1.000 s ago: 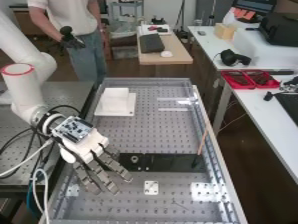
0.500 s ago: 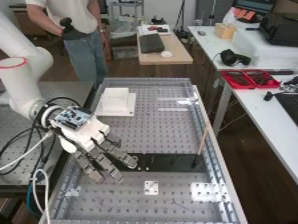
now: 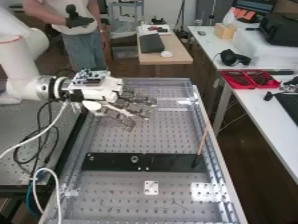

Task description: Grab the larger nut and place it in the white container

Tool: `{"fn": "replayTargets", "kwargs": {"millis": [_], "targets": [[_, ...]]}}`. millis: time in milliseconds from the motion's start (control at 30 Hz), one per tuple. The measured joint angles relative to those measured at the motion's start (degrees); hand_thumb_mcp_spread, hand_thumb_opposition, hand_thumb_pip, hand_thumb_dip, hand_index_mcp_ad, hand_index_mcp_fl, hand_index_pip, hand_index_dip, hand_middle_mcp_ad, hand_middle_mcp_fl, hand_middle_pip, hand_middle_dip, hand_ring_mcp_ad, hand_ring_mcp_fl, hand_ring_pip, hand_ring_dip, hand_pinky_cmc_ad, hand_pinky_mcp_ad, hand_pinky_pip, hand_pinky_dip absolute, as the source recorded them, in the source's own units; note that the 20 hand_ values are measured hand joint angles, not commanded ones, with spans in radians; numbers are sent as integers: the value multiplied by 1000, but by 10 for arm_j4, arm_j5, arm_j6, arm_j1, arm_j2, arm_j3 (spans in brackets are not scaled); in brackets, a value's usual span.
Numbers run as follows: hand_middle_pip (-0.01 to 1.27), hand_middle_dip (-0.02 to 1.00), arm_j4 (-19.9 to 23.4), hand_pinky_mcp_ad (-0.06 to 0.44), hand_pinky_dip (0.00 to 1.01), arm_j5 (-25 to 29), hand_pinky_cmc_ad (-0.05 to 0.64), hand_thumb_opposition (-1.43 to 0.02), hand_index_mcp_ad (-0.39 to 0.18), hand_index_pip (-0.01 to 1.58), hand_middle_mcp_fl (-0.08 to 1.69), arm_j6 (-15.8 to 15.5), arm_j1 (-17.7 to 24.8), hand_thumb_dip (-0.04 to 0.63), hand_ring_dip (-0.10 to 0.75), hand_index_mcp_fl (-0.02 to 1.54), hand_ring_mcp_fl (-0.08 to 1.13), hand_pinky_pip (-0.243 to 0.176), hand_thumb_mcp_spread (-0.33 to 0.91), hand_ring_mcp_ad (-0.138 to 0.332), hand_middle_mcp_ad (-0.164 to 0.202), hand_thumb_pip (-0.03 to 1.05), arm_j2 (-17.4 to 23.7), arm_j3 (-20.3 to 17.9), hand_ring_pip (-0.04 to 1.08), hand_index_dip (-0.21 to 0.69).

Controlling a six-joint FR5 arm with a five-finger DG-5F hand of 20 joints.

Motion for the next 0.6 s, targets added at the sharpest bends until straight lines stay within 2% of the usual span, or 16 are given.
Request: {"fn": "replayTargets", "kwargs": {"millis": [300,600], "targets": [[134,169,-53,295,805,-129,333,-883,-89,1525,-7,43,23,218,58,309,0,-94,321,150,59,742,11,16,265,73],[134,169,-72,295,789,-201,332,-883,-89,1525,-7,49,41,222,66,309,0,-91,321,150,59,742,9,14,248,73]]}}
